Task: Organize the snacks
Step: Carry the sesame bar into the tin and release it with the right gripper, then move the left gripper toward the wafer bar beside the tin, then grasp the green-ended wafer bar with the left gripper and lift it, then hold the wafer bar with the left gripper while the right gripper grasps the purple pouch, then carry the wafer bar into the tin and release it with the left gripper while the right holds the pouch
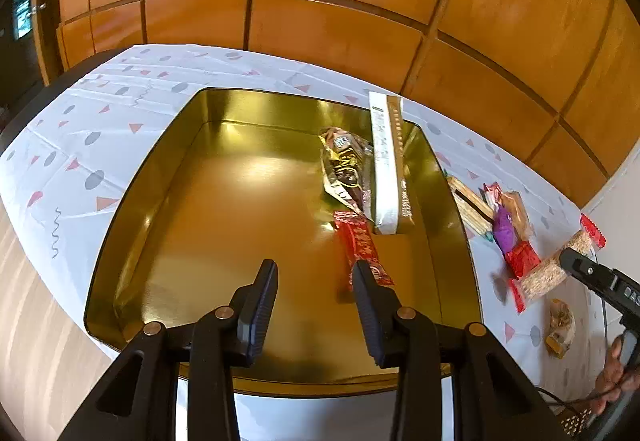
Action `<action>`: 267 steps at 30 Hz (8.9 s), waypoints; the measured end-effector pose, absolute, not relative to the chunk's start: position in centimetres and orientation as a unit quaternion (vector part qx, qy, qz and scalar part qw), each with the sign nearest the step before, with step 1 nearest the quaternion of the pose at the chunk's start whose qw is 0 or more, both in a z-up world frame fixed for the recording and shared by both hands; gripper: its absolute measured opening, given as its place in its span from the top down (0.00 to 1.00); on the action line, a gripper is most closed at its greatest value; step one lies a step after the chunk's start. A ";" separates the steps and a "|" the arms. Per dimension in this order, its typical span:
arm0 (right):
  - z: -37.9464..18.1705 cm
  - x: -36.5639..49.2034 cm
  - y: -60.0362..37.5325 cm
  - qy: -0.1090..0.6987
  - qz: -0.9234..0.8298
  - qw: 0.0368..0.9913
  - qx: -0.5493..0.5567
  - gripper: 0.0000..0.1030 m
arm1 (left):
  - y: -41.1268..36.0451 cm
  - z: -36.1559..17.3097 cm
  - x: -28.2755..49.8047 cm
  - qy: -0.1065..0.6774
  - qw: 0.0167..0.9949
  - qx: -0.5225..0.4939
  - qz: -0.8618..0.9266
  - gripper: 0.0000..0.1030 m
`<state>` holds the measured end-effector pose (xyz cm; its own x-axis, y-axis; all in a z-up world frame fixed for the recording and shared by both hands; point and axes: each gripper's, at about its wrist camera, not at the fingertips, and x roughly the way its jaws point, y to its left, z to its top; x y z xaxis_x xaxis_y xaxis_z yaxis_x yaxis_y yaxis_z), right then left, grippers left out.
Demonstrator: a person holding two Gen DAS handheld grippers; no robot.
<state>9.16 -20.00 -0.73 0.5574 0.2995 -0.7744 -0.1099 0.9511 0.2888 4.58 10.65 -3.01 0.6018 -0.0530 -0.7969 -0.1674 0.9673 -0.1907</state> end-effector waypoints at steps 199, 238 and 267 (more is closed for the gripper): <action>-1.0 14.2 -37.9 0.478 -0.034 0.878 0.015 0.00 | -11.9 -9.5 3.1 0.519 0.823 0.128 -0.191 0.54; -9.5 17.8 -20.0 0.570 0.212 0.785 -0.115 0.45 | -10.8 -10.3 2.4 0.485 0.839 0.096 -0.228 0.54; -9.8 18.6 -20.6 0.587 0.183 0.784 -0.088 0.57 | -10.0 -9.7 1.8 0.481 0.836 0.098 -0.247 0.54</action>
<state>18.62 -20.61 -9.80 0.2439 0.1847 -0.9521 -0.3905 0.9173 0.0779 1.77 -9.99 -9.74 0.4162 -0.3184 -0.8517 0.5071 0.8588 -0.0733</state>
